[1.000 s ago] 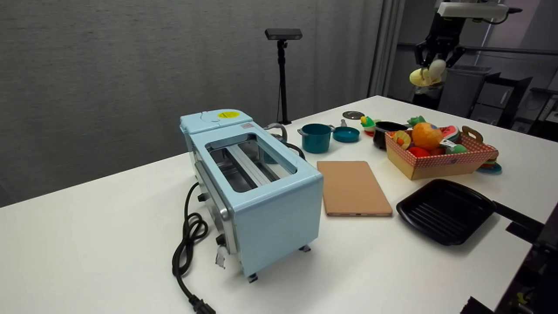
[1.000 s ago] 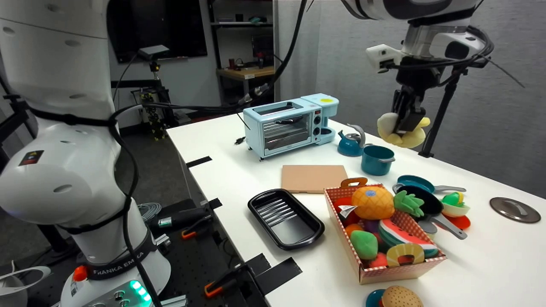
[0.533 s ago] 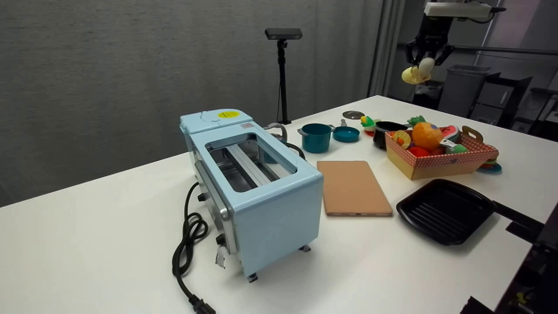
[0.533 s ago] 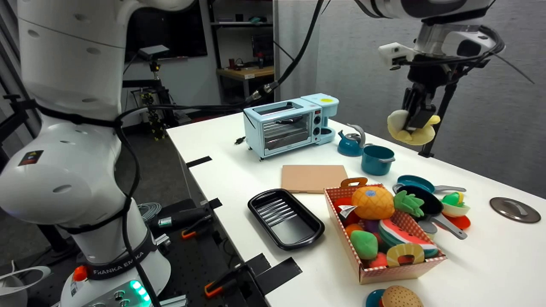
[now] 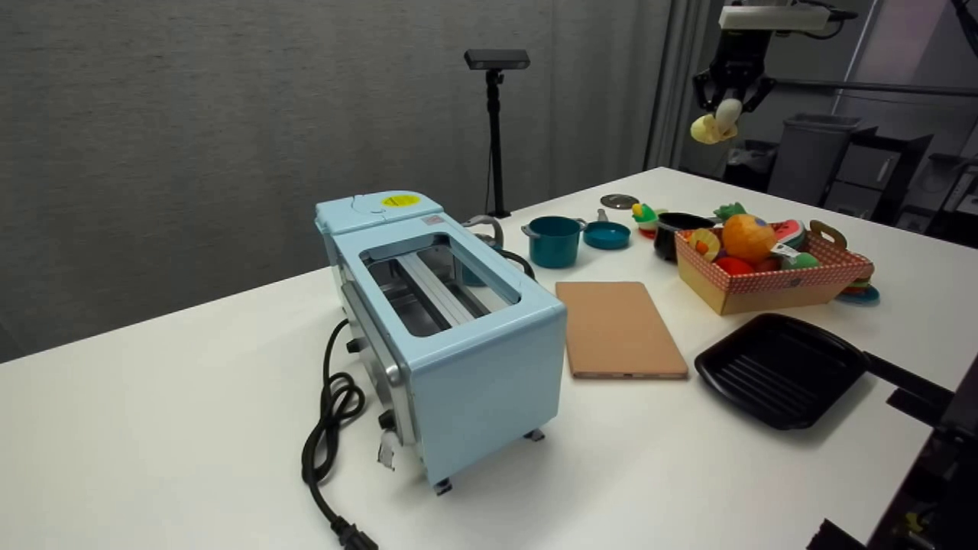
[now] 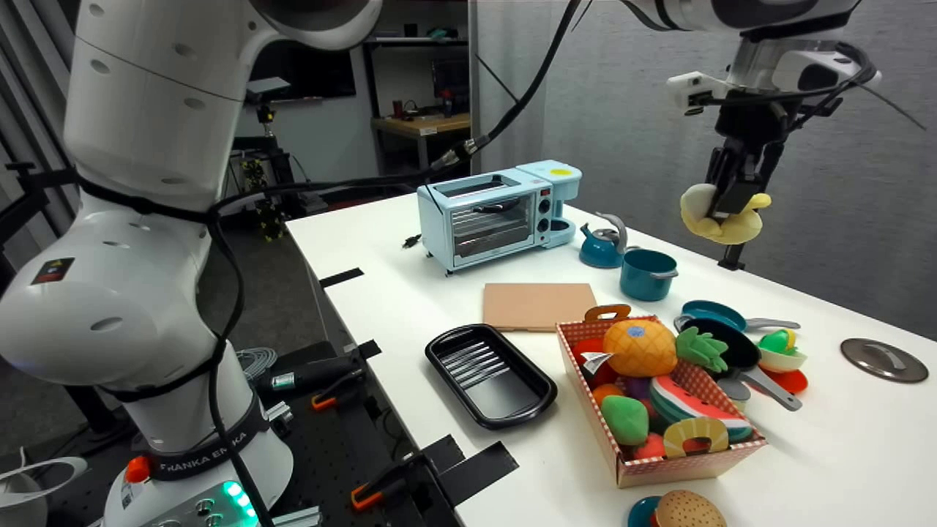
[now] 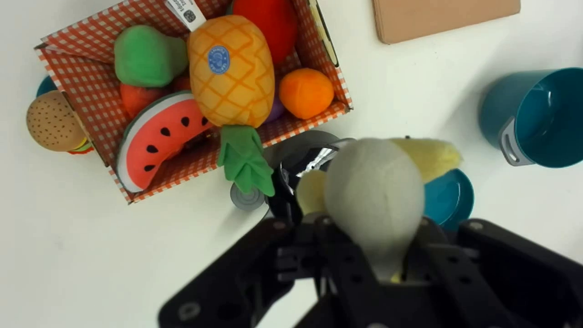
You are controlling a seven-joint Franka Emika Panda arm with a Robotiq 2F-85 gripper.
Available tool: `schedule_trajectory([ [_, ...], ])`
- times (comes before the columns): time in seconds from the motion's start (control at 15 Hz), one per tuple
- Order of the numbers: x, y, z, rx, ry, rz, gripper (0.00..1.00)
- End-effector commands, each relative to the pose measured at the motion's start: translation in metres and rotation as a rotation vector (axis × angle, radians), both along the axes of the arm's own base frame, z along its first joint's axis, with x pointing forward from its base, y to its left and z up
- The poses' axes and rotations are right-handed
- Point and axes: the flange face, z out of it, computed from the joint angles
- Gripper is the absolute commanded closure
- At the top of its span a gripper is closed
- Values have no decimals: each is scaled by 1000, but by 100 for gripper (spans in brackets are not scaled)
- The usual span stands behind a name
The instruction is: Pick the banana plush toy from the box and put it in the pot
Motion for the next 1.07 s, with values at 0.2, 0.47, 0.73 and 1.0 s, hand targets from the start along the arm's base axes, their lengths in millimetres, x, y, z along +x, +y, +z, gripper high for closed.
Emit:
schedule_trajectory([
  [0.2, 19, -13, 4, 27, 8, -65, 96],
  [0.47, 23, -19, 2, 24, 17, -85, 96],
  [0.73, 27, -24, -2, 25, 25, -95, 96],
  [1.0, 29, -26, -5, 30, 43, -93, 96],
])
